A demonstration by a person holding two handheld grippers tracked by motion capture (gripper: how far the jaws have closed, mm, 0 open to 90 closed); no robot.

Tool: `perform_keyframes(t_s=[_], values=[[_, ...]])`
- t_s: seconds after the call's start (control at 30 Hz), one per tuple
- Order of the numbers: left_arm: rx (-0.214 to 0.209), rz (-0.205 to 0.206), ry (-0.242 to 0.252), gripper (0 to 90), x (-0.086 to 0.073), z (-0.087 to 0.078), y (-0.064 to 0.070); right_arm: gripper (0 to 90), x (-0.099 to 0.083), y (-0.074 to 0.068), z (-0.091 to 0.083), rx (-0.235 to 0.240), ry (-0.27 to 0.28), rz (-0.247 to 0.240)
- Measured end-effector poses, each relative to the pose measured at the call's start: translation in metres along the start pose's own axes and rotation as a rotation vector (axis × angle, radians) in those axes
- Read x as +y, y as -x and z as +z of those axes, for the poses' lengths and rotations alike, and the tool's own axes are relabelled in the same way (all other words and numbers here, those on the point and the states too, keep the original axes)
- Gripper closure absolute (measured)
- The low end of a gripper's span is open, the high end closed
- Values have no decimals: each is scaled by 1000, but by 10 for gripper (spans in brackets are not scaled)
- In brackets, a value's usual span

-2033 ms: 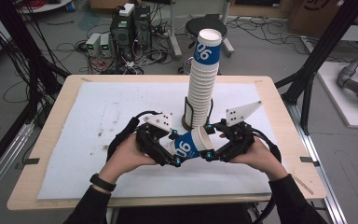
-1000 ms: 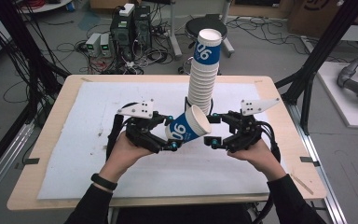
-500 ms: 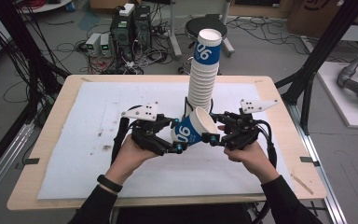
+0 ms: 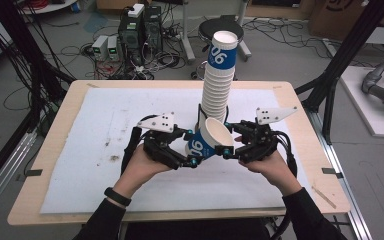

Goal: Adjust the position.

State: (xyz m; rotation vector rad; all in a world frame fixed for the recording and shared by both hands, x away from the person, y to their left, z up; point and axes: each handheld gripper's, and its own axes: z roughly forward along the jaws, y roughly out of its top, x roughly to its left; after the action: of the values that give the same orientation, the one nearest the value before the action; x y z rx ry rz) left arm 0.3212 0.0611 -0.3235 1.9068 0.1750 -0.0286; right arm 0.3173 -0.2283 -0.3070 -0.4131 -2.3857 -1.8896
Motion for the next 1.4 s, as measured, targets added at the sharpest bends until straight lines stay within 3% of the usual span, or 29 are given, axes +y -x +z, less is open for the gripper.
perform_keyframes(t_s=[0.1, 0.23, 0.4, 0.6, 0.7, 0.9, 1.13, 1.27, 1.4], values=[[4, 9, -28, 240, 2, 2, 2, 230, 1, -2, 1, -18, -47, -14], [10, 34, -111, 237, 3, 7, 4, 230, 2, -2, 3, -18, -88, -23], [8, 41, -168, 238, 1, 17, 6, 230, 4, -6, 6, -14, -153, -33], [-13, 48, -185, 292, -1, 21, 6, 231, 6, -9, 9, -25, -191, -60], [-20, 39, -167, 298, -2, 21, 5, 226, 6, -9, 8, -28, -194, -50], [-47, 33, -88, 299, -4, 20, 2, 190, 6, -10, 8, -27, -144, -40], [-60, 15, 32, 300, -6, 18, 2, 186, 7, -11, 5, -8, -32, -31], [-39, 21, 64, 300, -6, 19, 4, 186, 6, -10, 5, 7, 20, -4], [-51, 4, 102, 299, -8, 20, 3, 186, 4, -9, 5, 20, 70, 12]])
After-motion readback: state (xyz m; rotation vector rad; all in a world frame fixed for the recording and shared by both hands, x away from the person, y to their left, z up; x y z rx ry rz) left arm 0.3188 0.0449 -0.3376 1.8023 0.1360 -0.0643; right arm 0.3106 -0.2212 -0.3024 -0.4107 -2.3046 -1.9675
